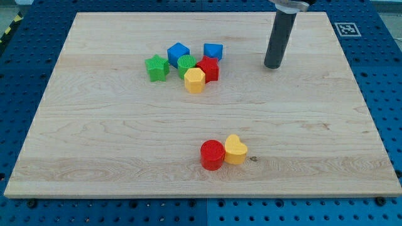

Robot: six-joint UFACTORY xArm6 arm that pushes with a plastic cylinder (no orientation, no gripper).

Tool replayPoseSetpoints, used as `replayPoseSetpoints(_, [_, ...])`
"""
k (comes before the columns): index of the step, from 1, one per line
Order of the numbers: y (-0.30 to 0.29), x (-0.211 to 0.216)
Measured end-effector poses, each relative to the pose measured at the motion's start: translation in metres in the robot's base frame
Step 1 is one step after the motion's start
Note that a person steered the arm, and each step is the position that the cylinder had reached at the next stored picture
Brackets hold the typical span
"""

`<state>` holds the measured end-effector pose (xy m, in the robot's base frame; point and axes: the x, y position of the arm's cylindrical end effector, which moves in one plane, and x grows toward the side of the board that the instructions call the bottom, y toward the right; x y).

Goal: Point at the green star

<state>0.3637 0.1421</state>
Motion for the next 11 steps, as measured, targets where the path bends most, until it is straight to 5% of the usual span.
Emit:
replayPoseSetpoints(3, [-0.006, 0.017])
replayPoseSetpoints(4, [-0.043, 0.067])
replayPoseSetpoints(7, [-0.108, 0.102])
replayPoseSetpoints(9, [-0.225, 0.091])
replayPoseSetpoints(11, [-0.218, 0.065])
